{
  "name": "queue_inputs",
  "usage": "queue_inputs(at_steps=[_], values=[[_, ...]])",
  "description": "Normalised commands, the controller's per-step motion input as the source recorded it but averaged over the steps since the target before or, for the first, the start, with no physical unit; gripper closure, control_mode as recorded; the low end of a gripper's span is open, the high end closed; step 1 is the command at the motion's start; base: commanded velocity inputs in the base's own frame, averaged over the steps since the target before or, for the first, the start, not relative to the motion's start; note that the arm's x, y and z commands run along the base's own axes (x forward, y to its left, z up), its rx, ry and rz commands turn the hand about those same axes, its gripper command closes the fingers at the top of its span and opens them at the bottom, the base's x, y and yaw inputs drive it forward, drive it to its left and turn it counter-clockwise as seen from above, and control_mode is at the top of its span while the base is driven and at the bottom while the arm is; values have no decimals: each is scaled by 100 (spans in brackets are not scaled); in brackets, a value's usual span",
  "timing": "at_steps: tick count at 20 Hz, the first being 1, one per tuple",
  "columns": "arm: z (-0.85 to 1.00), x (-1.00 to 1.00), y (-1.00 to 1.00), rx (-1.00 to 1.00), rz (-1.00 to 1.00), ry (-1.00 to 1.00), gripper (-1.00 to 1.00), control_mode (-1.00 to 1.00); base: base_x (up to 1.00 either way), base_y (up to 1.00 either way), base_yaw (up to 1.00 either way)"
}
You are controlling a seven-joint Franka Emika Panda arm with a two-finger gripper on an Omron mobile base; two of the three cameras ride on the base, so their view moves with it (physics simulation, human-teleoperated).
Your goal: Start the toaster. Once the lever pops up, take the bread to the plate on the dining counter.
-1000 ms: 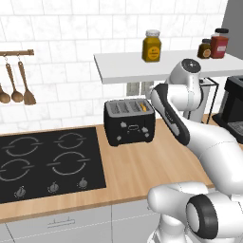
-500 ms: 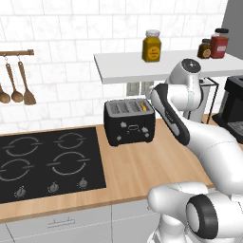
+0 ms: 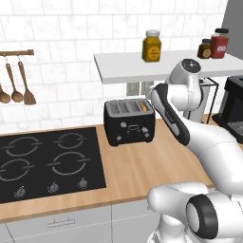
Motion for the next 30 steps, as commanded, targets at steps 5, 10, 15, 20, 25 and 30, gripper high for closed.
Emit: queue_inputs(at_steps=[5,10,15,20,25,30], values=[[0,0,0,0,0,0,-100,-100,0,0,0],[0,0,0,0,0,0,-100,-100,0,0,0],[0,0,0,0,0,0,-100,-100,0,0,0],[0,0,0,0,0,0,-100,-100,0,0,0],[0,0,0,0,0,0,-100,-100,0,0,0],[0,0,0,0,0,0,-100,-100,0,0,0]])
